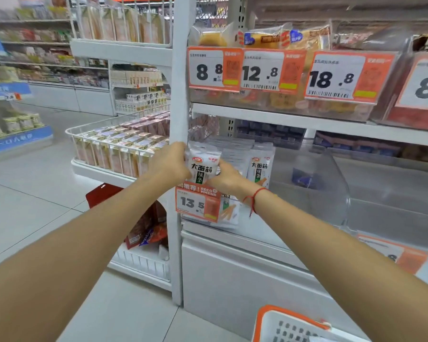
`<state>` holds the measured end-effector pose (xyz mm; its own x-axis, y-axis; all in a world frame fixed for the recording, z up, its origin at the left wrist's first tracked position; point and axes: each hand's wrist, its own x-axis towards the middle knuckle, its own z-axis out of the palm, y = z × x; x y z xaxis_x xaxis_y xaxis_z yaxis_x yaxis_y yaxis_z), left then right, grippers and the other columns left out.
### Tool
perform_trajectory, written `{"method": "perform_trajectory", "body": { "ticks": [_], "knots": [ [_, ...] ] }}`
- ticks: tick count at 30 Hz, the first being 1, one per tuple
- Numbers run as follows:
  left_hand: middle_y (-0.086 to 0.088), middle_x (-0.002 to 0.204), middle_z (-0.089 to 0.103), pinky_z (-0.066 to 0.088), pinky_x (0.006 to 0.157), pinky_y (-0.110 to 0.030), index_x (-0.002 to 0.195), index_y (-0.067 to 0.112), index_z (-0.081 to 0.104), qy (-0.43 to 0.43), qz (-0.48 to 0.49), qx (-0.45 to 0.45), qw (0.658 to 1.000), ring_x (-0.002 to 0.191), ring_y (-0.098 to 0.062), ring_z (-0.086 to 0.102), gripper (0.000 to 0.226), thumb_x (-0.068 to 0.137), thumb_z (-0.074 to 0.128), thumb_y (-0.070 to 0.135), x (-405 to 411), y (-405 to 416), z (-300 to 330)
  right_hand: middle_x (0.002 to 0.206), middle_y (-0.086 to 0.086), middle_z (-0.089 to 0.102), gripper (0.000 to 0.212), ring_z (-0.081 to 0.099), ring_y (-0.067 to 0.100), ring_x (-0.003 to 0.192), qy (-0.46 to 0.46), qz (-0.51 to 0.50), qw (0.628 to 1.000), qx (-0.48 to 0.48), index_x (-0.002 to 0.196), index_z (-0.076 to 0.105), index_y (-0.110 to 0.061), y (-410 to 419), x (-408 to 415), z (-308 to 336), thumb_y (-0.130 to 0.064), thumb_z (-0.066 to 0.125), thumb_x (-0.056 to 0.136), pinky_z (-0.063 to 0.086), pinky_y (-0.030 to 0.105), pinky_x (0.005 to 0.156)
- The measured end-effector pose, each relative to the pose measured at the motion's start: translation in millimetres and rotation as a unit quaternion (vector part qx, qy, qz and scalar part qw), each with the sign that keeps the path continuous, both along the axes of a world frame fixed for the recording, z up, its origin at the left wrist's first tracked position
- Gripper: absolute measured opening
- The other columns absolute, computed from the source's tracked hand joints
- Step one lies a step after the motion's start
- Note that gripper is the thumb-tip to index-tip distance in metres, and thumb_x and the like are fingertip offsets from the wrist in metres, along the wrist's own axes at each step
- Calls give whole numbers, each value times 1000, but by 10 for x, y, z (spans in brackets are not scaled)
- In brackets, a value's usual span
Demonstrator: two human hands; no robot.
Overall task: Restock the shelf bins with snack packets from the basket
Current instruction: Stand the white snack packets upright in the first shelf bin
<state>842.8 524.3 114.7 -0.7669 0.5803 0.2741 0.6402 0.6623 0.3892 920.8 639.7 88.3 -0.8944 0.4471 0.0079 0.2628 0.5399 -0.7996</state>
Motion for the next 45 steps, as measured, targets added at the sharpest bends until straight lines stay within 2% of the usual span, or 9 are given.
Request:
{"method": "perform_trajectory", "body": {
  "ticks": [4, 9, 13, 19, 24, 34, 39, 42, 45],
  "knots": [
    [-6, 121, 62, 52, 77, -39, 143, 19, 34, 122, 0, -53, 991, 107, -30, 59, 75, 80, 75, 23, -8, -23, -18, 111, 10, 64, 35, 61, 25, 98, -70, -11, 997, -13, 119, 56, -6, 27, -64, 68, -9, 65, 85, 51, 35, 92],
    [1, 143, 40, 49, 88, -39, 146, 27, 34, 238, -49, -119, 963, 128, -22, 37, 62, 91, 62, 32, 55, -50, -37, 113, 13, 67, 42, 65, 23, 98, -115, -15, 992, 50, 120, 62, -1, 102, -68, 116, -18, 71, 82, 53, 40, 92],
    [3, 137, 52, 36, 97, -34, 142, 28, 43, 293, -56, -178, 938, 125, -21, 39, 49, 95, 54, 38, 24, -18, 35, 104, 11, 65, 62, 68, 23, 83, -8, -8, 1000, 24, 129, 50, 2, 155, -8, 238, -12, 78, 76, 55, 41, 87],
    [-1, 123, 60, 31, 95, -33, 133, 26, 49, 329, -53, -246, 910, 124, -20, 39, 41, 95, 53, 41, 16, 35, 100, 89, 13, 72, 34, 64, 11, 72, 33, 23, 990, 133, 111, 65, 2, 194, 39, 231, -14, 74, 81, 54, 31, 83],
    [-4, 110, 64, 34, 91, -32, 121, 26, 62, 327, -53, -276, 902, 114, -21, 50, 27, 95, 57, 30, 37, 89, 98, 61, -1, 65, 22, 58, 1, 54, 36, 5, 989, 143, 94, 73, -6, 208, -37, 166, -16, 80, 75, 50, 24, 70],
    [-4, 110, 63, 42, 75, -31, 112, 26, 68, 268, -58, -289, 917, 103, -24, 58, 24, 90, 64, 16, 36, 163, 105, 71, 5, 64, 18, 61, 16, 72, -11, -7, 982, 186, 88, 76, -8, 159, -185, 74, -15, 82, 73, 47, 27, 64],
    [-4, 110, 63, 38, 71, -31, 119, 24, 62, 270, -56, -273, 922, 107, -25, 57, 28, 91, 63, 20, 28, 152, 132, 80, 9, 66, 37, 65, 18, 74, -42, 20, 975, 216, 111, 65, -8, 128, -128, 170, -16, 78, 77, 55, 33, 78],
    [-6, 120, 61, 43, 81, -35, 133, 25, 52, 259, -49, -254, 931, 112, -28, 57, 43, 92, 62, 29, 81, 83, 168, 78, 9, 66, 49, 63, 12, 61, -19, 31, 993, 113, 126, 54, -8, 144, 9, 224, -10, 73, 82, 56, 28, 68],
    [-7, 124, 59, 43, 87, -35, 139, 26, 46, 244, -39, -242, 938, 114, -28, 56, 47, 94, 58, 31, 160, 4, 167, 103, 16, 65, 57, 64, 22, 84, 3, 34, 997, 64, 135, 45, -8, 136, 183, 231, -10, 70, 84, 56, 37, 83]
  ]
}}
